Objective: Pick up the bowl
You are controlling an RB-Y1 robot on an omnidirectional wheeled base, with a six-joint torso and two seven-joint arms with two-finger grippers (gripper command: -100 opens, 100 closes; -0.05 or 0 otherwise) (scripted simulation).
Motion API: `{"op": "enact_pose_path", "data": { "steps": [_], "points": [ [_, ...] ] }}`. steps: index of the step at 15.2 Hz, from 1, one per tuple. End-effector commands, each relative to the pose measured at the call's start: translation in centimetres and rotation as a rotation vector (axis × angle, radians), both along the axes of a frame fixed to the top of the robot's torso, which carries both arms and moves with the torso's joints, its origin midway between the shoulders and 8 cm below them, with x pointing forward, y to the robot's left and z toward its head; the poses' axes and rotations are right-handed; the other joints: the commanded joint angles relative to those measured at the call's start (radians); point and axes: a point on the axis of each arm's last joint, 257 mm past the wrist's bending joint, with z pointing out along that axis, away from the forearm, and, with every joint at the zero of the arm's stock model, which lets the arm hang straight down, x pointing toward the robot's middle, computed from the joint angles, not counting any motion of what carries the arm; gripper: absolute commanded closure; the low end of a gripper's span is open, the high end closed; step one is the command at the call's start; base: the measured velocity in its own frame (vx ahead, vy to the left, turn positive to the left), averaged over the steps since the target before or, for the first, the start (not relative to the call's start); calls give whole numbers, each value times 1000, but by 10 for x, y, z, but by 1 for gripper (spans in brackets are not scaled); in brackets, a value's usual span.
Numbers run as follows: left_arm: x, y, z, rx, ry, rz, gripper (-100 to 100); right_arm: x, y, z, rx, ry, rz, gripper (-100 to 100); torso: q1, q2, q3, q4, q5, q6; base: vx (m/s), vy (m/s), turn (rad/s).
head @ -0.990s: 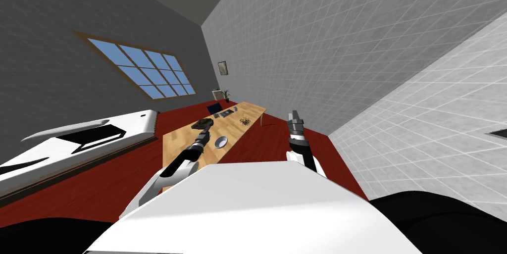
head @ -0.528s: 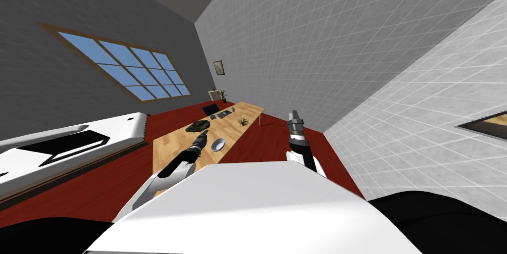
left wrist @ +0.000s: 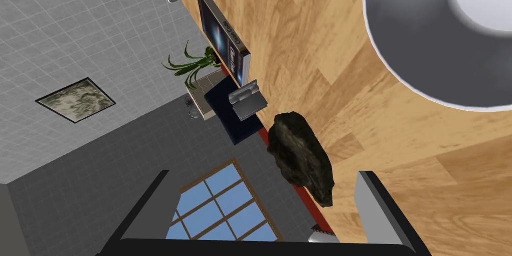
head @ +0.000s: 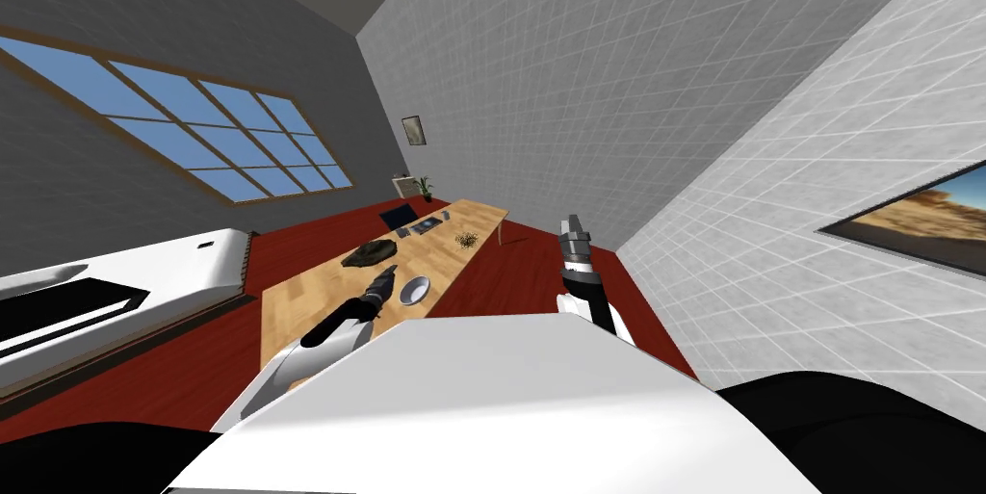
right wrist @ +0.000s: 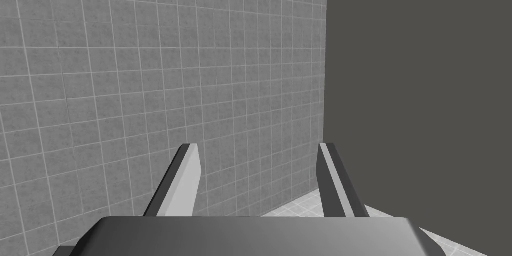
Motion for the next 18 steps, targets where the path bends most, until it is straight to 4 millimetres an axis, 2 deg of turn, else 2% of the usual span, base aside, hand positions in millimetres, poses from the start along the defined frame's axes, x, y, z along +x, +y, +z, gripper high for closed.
{"op": "enact_pose_path", "data": {
  "steps": [1, 4, 6, 9, 11, 12, 13, 14, 16, 17, 18],
  "points": [
    [-16, 7, -16, -15, 60, 31, -100, 0, 0, 0, 0, 0, 0, 0, 0, 0, 0, 0, 0, 0, 42, -2, -111],
    [-42, 21, -39, -43, 144, 92, -100, 0, 0, 0, 0, 0, 0, 0, 0, 0, 0, 0, 0, 0, 43, -4, -122],
    [-45, 21, -43, -48, 161, 96, -100, 0, 0, 0, 0, 0, 0, 0, 0, 0, 0, 0, 0, 0, 33, 1, -69],
    [-72, 31, -64, -83, 241, 156, -100, 0, 0, 0, 0, 0, 0, 0, 0, 1, 0, 0, 0, 0, 30, -3, -116],
    [-75, 30, -66, -88, 255, 159, -100, 0, 0, 0, 0, 0, 0, 0, 0, 1, 0, 0, 0, 0, 29, 2, -68],
    [-90, 33, -77, -109, 296, 188, -100, 0, 0, 0, 0, 0, 0, 0, 0, 1, 0, 0, 0, -1, 25, -2, -94],
    [-90, 33, -77, -110, 298, 189, -100, 0, 0, 0, 0, 0, 0, 0, 0, 1, 1, 0, 0, 0, 28, -2, -104],
    [-103, 34, -87, -130, 331, 216, -100, 0, 0, 0, 0, 0, 0, 0, 0, 1, 1, 0, 0, 0, 36, -2, -126],
    [-105, 34, -88, -133, 339, 217, -100, 0, 0, 0, 0, 0, 0, 0, 0, 1, 0, 0, 0, -1, 30, 0, -59],
    [-118, 34, -97, -156, 374, 244, -100, 0, 0, 0, 0, 0, 0, 0, 0, 1, 0, 0, 0, -1, 22, -2, -82],
    [-119, 34, -98, -157, 377, 245, -100, 0, 0, 0, 0, 0, 0, 0, 0, 1, 1, 0, 0, 0, 23, 1, -88]
  ]
}}
